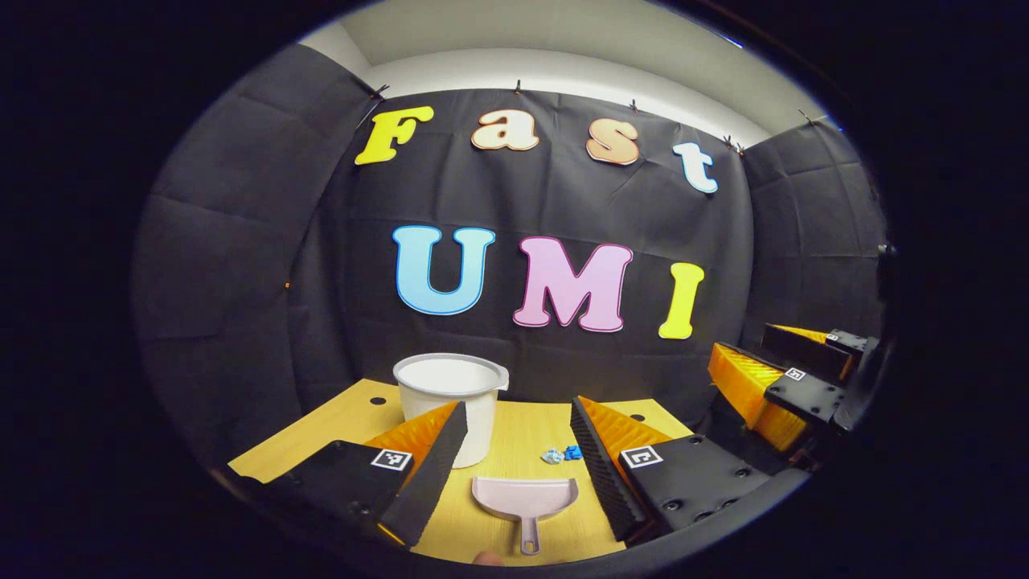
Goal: Pick up the small broom and dustpan from the desktop, sweep the trash into the dustpan with the broom, and then empty the trash into the garbage bin.
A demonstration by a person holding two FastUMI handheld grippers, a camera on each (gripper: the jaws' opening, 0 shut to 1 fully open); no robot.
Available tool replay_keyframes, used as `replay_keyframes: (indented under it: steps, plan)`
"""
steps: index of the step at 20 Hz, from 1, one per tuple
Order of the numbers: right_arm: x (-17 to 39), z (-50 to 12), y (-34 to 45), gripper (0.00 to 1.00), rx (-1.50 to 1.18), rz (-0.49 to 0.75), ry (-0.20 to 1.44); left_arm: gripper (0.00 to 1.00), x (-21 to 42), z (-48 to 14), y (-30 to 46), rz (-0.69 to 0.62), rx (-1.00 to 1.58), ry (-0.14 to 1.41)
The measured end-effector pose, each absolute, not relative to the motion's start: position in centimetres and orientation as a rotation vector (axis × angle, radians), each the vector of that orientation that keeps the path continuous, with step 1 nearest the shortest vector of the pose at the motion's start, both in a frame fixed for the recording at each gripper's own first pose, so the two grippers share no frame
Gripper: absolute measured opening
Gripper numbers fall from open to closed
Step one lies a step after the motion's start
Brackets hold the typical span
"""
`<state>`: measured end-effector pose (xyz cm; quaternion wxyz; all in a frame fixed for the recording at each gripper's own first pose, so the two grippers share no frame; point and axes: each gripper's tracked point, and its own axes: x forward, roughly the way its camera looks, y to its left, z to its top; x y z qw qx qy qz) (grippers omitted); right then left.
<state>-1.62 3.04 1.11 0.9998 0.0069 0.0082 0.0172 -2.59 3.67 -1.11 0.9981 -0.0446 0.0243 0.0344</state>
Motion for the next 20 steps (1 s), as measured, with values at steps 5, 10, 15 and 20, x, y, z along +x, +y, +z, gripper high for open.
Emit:
replay_keyframes:
  steps: [5,10,15,20]
  plan:
    - [-3.6,3.4,2.8,0.97,0.04,0.018,-0.057,0.77,-4.4,-0.8,4.0,0.06,-0.045,0.015]
    - [-4.6,3.5,1.9,0.98,0.022,-0.039,-0.062,0.77,-5.6,-0.2,3.1,0.015,-0.011,-0.014]
    - [-2.3,3.6,-2.0,0.98,0.013,-0.121,-0.063,0.78,-3.9,-1.5,2.7,0.031,-0.005,0.053]
    - [0.7,-0.1,-2.0,0.97,0.057,-0.105,0.027,0.77,-0.8,-4.8,2.5,0.06,0.014,0.134]
